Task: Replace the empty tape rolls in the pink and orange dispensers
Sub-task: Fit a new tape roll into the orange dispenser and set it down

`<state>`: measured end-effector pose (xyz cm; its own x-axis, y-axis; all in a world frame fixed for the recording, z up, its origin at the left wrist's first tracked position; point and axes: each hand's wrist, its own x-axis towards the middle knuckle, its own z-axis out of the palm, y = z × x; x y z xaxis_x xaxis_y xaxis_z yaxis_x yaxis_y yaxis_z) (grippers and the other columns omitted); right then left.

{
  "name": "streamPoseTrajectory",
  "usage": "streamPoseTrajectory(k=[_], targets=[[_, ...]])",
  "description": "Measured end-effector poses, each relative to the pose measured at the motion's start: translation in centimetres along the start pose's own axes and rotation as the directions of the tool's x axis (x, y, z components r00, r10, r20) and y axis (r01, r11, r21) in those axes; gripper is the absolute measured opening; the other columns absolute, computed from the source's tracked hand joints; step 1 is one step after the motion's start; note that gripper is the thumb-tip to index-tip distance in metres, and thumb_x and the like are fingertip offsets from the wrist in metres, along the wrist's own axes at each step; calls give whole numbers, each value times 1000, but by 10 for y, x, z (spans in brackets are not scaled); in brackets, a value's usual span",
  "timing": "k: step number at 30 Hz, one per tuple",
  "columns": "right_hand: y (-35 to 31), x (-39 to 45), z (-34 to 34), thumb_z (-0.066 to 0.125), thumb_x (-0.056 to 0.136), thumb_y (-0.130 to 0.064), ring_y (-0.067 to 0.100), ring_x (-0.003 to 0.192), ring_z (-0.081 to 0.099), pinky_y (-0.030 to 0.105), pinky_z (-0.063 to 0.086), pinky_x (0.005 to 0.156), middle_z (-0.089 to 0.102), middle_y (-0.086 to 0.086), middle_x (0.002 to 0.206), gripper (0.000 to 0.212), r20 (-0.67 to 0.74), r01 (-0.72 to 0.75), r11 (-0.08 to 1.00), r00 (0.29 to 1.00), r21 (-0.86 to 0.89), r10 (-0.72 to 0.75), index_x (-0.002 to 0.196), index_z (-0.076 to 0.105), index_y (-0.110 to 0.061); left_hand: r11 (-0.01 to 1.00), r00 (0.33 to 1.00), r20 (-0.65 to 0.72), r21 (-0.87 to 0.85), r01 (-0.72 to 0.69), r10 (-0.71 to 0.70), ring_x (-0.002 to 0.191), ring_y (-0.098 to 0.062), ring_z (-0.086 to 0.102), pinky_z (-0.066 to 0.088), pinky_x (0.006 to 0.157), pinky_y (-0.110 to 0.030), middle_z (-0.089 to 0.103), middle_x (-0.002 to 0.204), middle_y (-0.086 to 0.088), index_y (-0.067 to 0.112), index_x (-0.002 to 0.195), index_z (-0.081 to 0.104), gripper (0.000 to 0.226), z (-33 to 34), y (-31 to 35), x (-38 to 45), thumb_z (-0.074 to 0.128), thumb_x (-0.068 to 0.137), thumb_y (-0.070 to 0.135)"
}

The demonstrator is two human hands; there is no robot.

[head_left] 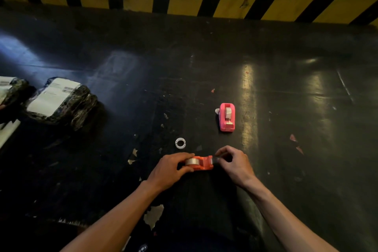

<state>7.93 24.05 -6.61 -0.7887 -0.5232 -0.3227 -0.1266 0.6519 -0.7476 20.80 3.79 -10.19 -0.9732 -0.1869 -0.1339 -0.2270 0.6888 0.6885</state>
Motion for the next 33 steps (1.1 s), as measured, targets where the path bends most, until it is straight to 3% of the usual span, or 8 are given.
streamPoseTrajectory(k=[7, 15, 22, 26, 27, 29, 33], targets=[[3, 4, 2, 73, 85, -12, 8, 83, 62, 19, 47, 68, 65, -8, 88, 17, 3, -88, 993, 996, 80, 89, 95, 63, -22, 1000, 1000, 8, 6, 10, -10, 126, -5, 56, 43, 109, -27, 62, 138, 5, 27, 137, 56, 52, 1, -1, 0, 73, 88, 28], [1, 6, 18, 78, 80, -10, 26, 83, 67, 46, 57, 77, 68, 10, 89, 24, 18, -231, 953, 973, 194, 232, 87, 57, -20, 1000, 999, -24, -16, 24, -25, 127, -7, 56, 43, 111, -30, 62, 138, 3, 26, 137, 57, 52, 4, 2, -3, 74, 87, 24], [2, 4, 30, 73, 85, -12, 18, 78, 70, 35, 60, 73, 73, 2, 86, 18, -10, -252, 953, 966, 170, 257, 81, 66, -28, 999, 998, -61, -18, 27, -28, 126, -6, 57, 45, 110, -30, 64, 136, 3, 27, 135, 59, 53, 7, 3, -3, 76, 85, 24], [2, -2, 35, 66, 90, -7, 10, 65, 70, 19, 53, 54, 71, -2, 86, 18, -54, -231, 963, 969, 140, 240, 92, 64, -25, 999, 998, -62, -21, 30, -31, 126, -6, 56, 42, 110, -25, 64, 136, 3, 26, 136, 59, 53, 8, 3, -3, 75, 86, 23], [1, -3, 34, 65, 91, -7, 11, 65, 71, 21, 55, 55, 70, -2, 88, 18, -57, -221, 967, 972, 125, 230, 96, 62, -25, 999, 998, -55, -20, 30, -31, 127, -6, 56, 41, 109, -24, 63, 137, 3, 26, 136, 58, 53, 8, 3, -3, 75, 86, 22], [2, -3, 34, 64, 91, -9, 14, 79, 70, 30, 60, 70, 69, -2, 93, 17, -52, -185, 981, 981, 55, 188, 99, 62, -25, 1000, 999, -41, -11, 27, -28, 128, -7, 55, 42, 111, -27, 62, 138, 2, 26, 137, 57, 53, 7, 4, -3, 74, 87, 23], [4, -2, 27, 58, 91, -7, 24, 105, 65, 37, 53, 92, 67, 6, 111, 30, 56, -53, 970, 996, -236, 68, 116, 68, -20, 1000, 1000, 10, -20, 8, -8, 137, -7, 46, 38, 116, -35, 52, 149, 4, 27, 144, 49, 58, 4, -1, -4, 69, 90, 21]])
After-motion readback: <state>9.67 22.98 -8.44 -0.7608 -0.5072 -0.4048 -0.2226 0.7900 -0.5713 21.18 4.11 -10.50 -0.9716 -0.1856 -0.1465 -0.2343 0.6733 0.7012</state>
